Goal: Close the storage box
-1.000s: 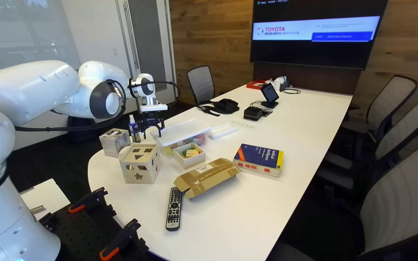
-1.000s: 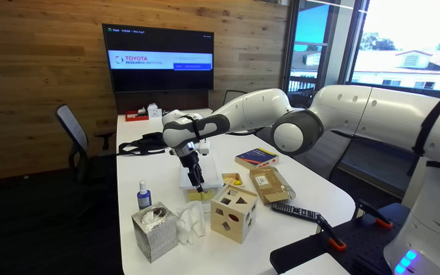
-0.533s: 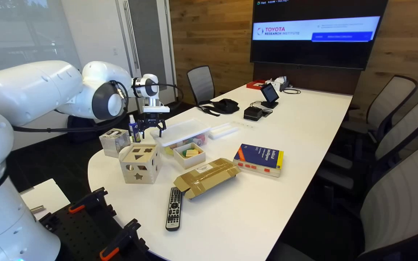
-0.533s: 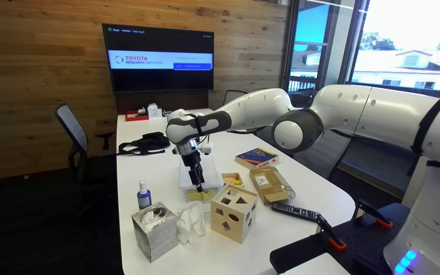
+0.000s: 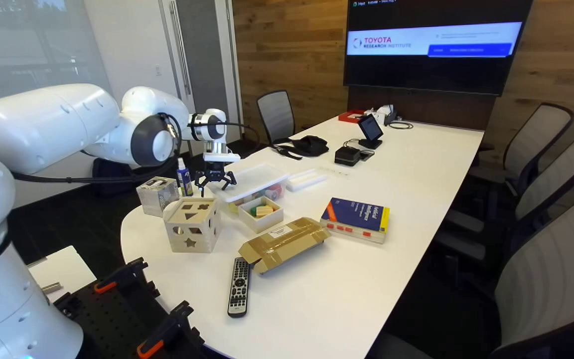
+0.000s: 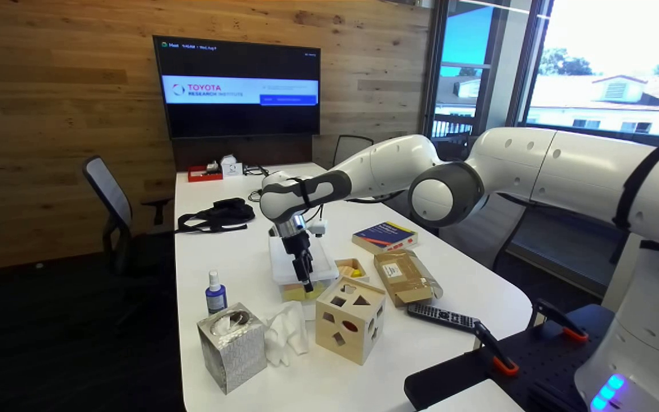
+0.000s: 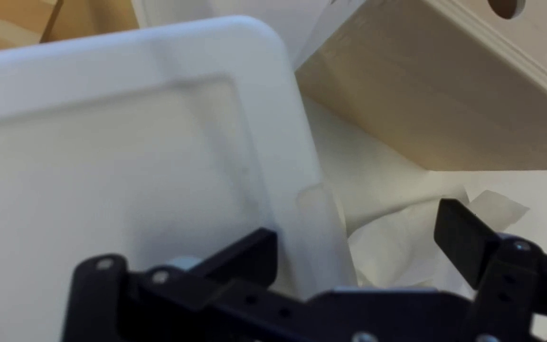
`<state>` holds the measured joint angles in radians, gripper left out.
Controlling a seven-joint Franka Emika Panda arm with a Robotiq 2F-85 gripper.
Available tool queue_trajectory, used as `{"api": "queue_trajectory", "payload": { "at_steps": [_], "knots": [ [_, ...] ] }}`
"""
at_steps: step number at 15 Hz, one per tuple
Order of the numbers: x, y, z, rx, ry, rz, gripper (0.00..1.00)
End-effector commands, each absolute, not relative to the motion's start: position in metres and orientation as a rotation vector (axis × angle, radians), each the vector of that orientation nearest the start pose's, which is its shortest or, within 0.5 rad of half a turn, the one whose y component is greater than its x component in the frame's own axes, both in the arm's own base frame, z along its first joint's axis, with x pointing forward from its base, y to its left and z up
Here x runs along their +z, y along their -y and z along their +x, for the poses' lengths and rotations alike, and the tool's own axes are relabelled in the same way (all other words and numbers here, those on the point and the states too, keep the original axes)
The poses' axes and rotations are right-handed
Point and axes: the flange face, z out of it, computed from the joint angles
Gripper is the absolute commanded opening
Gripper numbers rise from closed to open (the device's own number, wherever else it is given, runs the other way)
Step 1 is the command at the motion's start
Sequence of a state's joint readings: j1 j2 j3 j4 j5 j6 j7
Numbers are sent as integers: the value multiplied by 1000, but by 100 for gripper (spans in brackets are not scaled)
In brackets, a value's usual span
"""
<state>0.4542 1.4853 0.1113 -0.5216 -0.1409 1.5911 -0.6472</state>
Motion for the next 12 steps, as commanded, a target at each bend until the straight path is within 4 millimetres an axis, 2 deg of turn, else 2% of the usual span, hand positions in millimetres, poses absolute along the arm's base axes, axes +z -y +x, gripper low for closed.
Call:
{"api": "queue_trajectory", "payload": {
  "at_steps": [1,6,9,12],
  "knots": [
    [51,-339,660,627,1688,-2537,100],
    [40,-333,653,688,1689,-2494,100],
    [33,-321,653,715,1722,-2432,100],
    [38,-314,659,709,1740,-2425,100]
  ]
}}
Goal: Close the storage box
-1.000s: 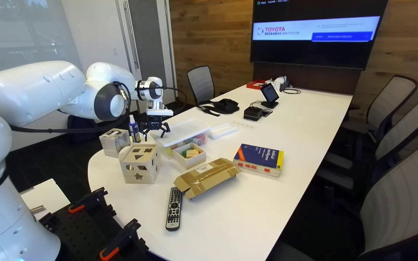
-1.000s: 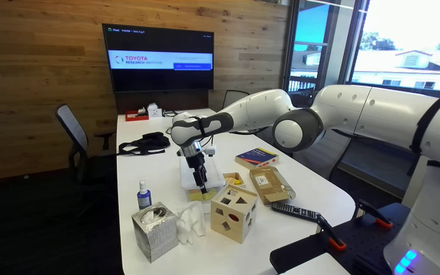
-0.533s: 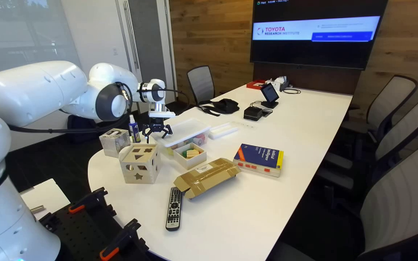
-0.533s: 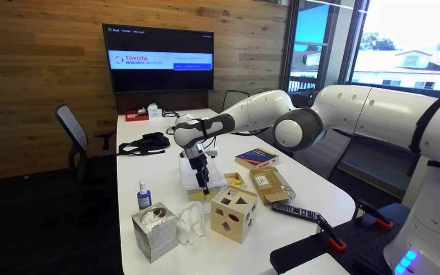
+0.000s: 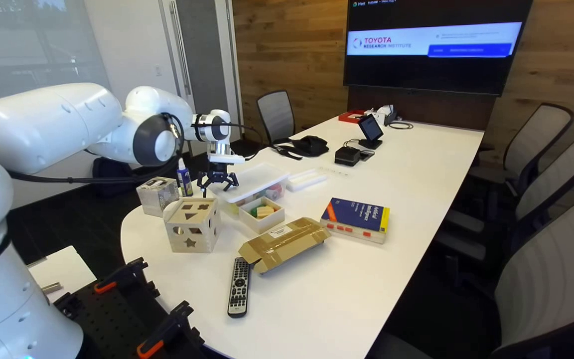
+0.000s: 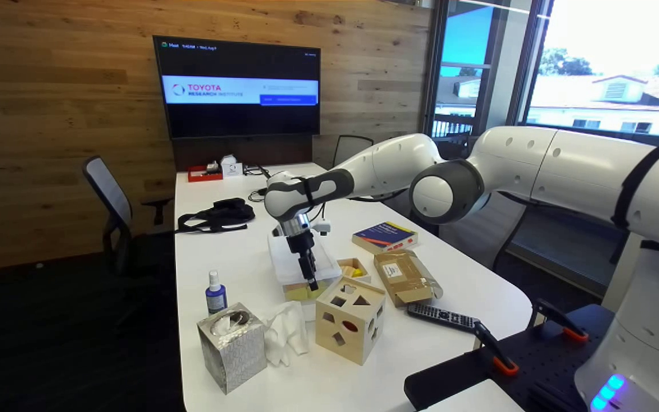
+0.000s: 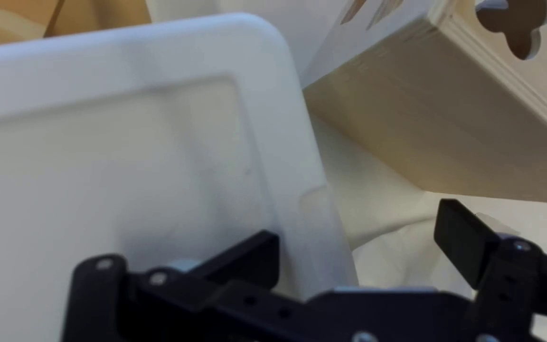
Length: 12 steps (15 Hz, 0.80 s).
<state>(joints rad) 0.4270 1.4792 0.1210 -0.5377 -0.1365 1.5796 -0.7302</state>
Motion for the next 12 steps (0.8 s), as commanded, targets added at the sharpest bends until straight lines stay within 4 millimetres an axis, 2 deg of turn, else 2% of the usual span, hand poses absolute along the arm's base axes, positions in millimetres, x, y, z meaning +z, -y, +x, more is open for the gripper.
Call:
{"api": "queue_trajectory", "payload": {
  "at_steps": [1,3,7,12],
  "knots": [
    [45,-315,663,684,1755,-2428,100],
    [61,-317,671,643,1759,-2447,100],
    [106,-323,683,561,1742,-2476,100],
    [172,-334,696,446,1732,-2552,100]
  ]
}}
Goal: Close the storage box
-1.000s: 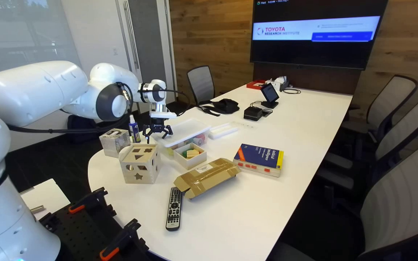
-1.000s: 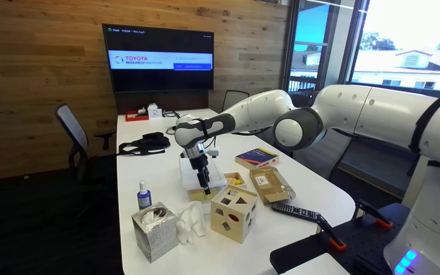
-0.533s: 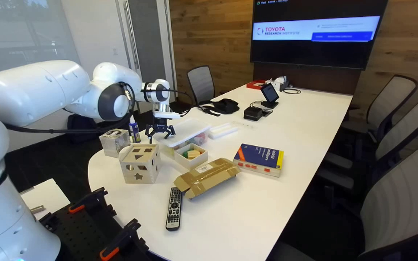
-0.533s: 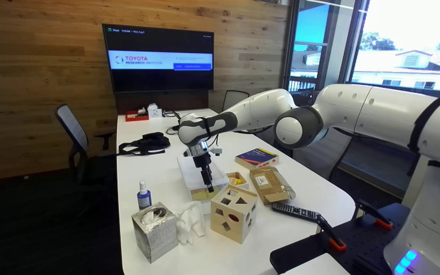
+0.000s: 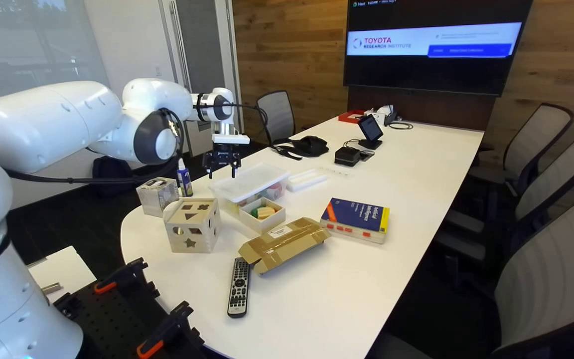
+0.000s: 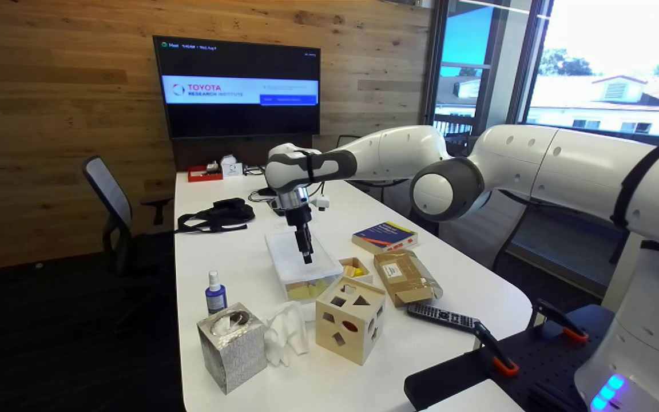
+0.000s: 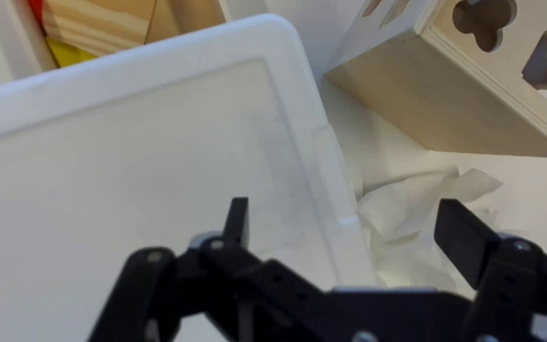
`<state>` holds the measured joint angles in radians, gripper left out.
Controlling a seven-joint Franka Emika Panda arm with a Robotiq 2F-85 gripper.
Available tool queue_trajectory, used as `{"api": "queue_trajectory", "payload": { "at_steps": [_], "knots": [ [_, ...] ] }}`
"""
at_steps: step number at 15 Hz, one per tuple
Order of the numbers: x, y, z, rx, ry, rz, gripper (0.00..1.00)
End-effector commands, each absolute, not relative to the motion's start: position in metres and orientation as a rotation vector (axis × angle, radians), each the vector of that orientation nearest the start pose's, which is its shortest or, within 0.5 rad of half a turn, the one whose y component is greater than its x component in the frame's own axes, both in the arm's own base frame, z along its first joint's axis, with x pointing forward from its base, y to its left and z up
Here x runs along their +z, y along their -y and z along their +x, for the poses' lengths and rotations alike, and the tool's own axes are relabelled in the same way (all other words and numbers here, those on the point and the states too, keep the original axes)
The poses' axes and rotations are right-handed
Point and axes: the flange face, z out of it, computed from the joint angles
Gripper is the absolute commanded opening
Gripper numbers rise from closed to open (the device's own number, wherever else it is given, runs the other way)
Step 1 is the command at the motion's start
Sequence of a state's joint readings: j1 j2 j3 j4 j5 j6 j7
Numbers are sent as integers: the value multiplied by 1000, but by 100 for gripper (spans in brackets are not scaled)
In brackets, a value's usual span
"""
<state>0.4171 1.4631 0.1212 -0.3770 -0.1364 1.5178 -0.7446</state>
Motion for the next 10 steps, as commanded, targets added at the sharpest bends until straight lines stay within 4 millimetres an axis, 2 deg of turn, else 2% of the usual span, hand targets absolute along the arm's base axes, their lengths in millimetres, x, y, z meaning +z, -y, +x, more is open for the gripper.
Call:
{"api": "queue_trajectory", "payload": {
  "at_steps": [1,4,10],
  "knots": [
    [183,-335,699,417,1735,-2561,100],
    [207,-337,706,343,1780,-2568,100],
    [243,-329,722,205,1800,-2642,100]
  ]
}}
